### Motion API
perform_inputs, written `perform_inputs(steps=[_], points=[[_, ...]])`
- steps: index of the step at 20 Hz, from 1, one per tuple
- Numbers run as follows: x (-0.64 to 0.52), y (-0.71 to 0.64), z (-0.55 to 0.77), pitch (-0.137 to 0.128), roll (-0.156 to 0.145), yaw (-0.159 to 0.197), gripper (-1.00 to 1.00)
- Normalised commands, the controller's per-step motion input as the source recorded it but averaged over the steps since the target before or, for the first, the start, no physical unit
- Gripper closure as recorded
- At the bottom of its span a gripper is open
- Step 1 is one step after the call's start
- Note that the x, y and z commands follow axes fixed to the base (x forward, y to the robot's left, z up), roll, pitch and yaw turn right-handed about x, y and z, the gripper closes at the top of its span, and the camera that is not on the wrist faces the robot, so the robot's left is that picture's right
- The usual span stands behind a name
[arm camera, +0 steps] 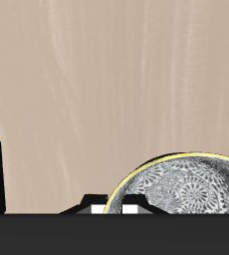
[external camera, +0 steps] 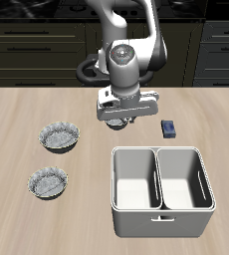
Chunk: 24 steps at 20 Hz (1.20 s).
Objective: Stack the smallest bowl on the largest bowl
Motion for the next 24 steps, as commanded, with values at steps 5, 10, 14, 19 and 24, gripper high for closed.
perform_inputs(steps=[5,10,14,19,24], points=[[0.03,-0.19,0.4,-0.051,-0.007,-0.003,1.0],[0.02,-0.28,0.44,-0.063,-0.029,0.004,1.0],[0.04,-0.29,0.4,-0.06,-0.036,0.002,1.0],[0.02,-0.26,0.3,-0.048,-0.038,0.003,1.0],[0.13,-0.43,0.48,-0.078,-0.062,0.015,1.0]])
